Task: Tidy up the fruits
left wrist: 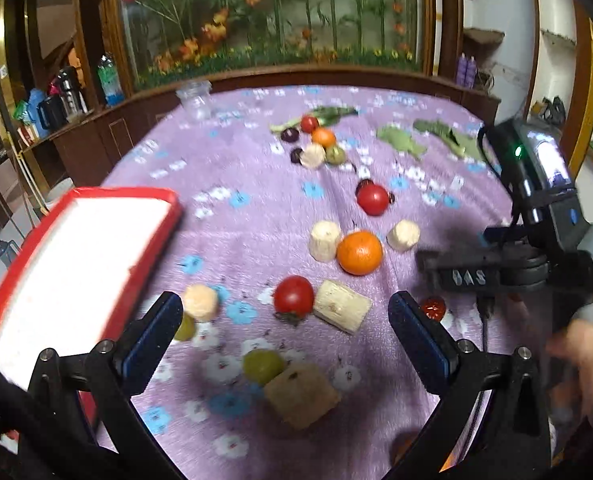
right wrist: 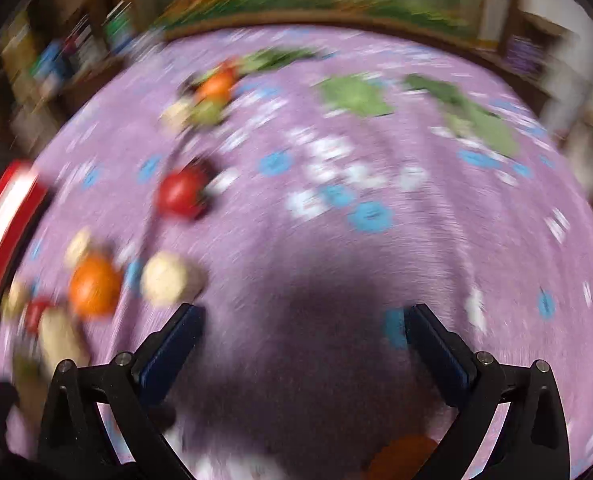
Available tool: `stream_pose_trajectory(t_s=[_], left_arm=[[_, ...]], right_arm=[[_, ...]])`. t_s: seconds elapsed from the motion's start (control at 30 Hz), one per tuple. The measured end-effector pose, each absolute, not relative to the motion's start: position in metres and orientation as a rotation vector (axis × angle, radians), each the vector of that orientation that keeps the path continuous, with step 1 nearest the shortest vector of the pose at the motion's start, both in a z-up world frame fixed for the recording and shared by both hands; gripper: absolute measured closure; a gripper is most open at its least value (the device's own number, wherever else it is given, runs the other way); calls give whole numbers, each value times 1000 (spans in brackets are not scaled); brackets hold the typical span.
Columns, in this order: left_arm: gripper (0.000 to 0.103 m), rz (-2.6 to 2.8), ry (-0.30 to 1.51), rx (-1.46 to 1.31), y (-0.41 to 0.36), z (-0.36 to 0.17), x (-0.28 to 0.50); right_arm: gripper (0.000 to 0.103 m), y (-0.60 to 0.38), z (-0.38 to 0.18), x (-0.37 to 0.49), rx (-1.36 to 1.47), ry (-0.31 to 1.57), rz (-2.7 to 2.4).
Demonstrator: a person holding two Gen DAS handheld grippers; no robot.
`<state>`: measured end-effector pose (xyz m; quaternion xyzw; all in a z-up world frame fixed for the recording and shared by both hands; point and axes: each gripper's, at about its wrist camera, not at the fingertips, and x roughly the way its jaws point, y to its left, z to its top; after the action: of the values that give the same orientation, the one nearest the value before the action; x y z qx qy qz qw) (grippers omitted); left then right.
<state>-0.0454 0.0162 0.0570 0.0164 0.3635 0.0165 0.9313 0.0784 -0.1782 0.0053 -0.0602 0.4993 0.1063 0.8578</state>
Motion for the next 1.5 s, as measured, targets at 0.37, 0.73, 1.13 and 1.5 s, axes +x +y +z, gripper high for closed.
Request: stream_pose_trajectory(t_s=[0.37, 0.73, 1.13, 1.5], left_arm=[[0, 39, 691, -47, 41, 78, -73], [0, 60, 691, -65, 51, 71, -83], [0, 62, 692, -79, 54, 64, -86], [0, 54, 719, -52, 49, 56, -81]], right_arm=[[0, -202, 118, -43, -48, 601, 342], [0, -194, 101, -53, 7, 730, 331], [0, -198, 103, -62, -25, 695, 205], [0, -194, 104, -65, -33, 677, 231]])
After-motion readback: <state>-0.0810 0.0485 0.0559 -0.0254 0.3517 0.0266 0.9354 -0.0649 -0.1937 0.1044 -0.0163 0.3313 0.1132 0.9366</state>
